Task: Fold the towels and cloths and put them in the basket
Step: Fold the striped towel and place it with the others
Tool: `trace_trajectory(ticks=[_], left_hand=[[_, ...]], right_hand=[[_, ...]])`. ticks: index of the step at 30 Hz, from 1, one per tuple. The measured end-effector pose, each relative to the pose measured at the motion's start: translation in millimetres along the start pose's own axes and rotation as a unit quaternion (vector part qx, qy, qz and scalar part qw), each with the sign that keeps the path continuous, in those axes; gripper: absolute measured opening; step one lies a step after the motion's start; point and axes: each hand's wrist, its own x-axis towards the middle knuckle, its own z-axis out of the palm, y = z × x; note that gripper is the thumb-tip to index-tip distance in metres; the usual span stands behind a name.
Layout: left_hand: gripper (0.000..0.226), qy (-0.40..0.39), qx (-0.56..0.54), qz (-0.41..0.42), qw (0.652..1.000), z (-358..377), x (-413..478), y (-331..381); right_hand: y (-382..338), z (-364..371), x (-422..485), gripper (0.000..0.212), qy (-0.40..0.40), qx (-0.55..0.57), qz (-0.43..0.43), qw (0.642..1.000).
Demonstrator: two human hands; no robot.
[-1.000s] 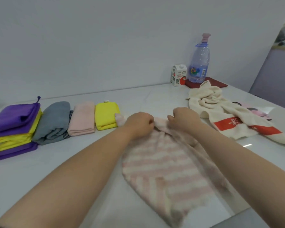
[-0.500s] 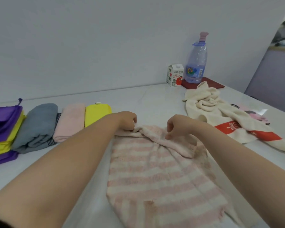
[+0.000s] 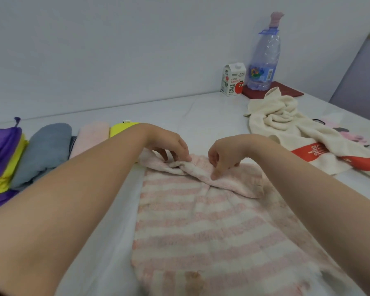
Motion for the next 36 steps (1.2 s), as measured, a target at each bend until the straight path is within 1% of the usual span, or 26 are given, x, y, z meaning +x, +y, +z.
trace_trajectory(ticks=[3,5,7,8,10,11,13,14,15,16,17,18,19,20,21,22,23,25,27,28,31,34,36], left_hand=[[0.012,0.01,0.029,0.007,0.999,-1,0,-4],[0.015,0.015,0.047,-0.007,0.999,0,0,-5],[0.018,0.002,0.068,-0.029,0.997,1,-2,-6],[0.019,-0.002,0.088,-0.041,0.995,0,-4,-6],[0.019,0.008,0.144,-0.067,0.987,-3,-7,-3],[0.018,0.029,0.178,-0.079,0.98,-5,-9,-1],[0.015,0.111,0.237,-0.086,0.961,-13,-11,1],[0.008,0.172,0.252,-0.085,0.949,-18,-10,3],[0.005,0.251,0.256,-0.084,0.93,-23,-8,5],[0.012,0.347,0.244,-0.096,0.901,-27,-4,7],[0.021,0.435,0.216,-0.114,0.867,-29,-2,10],[0.031,0.499,0.177,-0.12,0.84,-29,2,13],[0.044,0.525,0.131,-0.105,0.835,-28,5,15],[0.06,0.505,0.094,-0.08,0.854,-25,8,16],[0.072,0.46,0.076,-0.057,0.883,-19,13,17],[0.077,0.412,0.079,-0.05,0.907,-10,17,16],[0.076,0.37,0.096,-0.055,0.922,1,24,12],[0.068,0.31,0.144,-0.084,0.936,23,39,-1],[0.065,0.281,0.2,-0.106,0.933,44,51,-10],[0.064,0.283,0.218,-0.105,0.928,52,55,-13],[0.059,0.319,0.255,-0.074,0.91,55,60,-12],[0.056,0.388,0.301,-0.073,0.868,50,60,-4],[0.055,0.409,0.315,-0.085,0.852,47,56,-3]], right_hand=[[-3,5,1,0.035,0.018,-0.046,0.002,0.999],[-1,6,2,0.026,0.021,-0.052,0.0,0.998],[0,2,-2,0.023,0.013,-0.053,0.002,0.999],[1,0,-5,0.021,0.012,-0.058,0.008,0.998],[2,-6,-10,0.01,0.038,-0.079,0.027,0.996],[1,-9,-11,0.012,0.058,-0.094,0.04,0.993],[0,-19,-7,0.023,0.101,-0.117,0.07,0.985],[0,-24,-3,0.023,0.134,-0.117,0.088,0.98],[0,-30,1,0.019,0.189,-0.106,0.105,0.971],[2,-36,7,0.013,0.26,-0.08,0.122,0.955],[5,-42,12,0.01,0.335,-0.048,0.139,0.931],[7,-46,19,0.017,0.394,-0.017,0.152,0.906],[9,-47,26,0.033,0.427,0.018,0.158,0.89],[10,-44,33,0.051,0.426,0.045,0.157,0.89],[10,-37,39,0.064,0.407,0.051,0.154,0.899],[9,-28,45,0.07,0.384,0.041,0.151,0.91],[8,-16,51,0.071,0.362,0.028,0.149,0.92],[8,11,61,0.065,0.3,0.016,0.137,0.944],[10,36,63,0.064,0.227,0.018,0.129,0.965],[13,44,63,0.064,0.213,0.016,0.131,0.968],[26,48,60,0.066,0.23,0.015,0.159,0.96],[40,40,58,0.067,0.238,0.024,0.192,0.952],[44,37,58,0.067,0.233,0.025,0.212,0.949]])
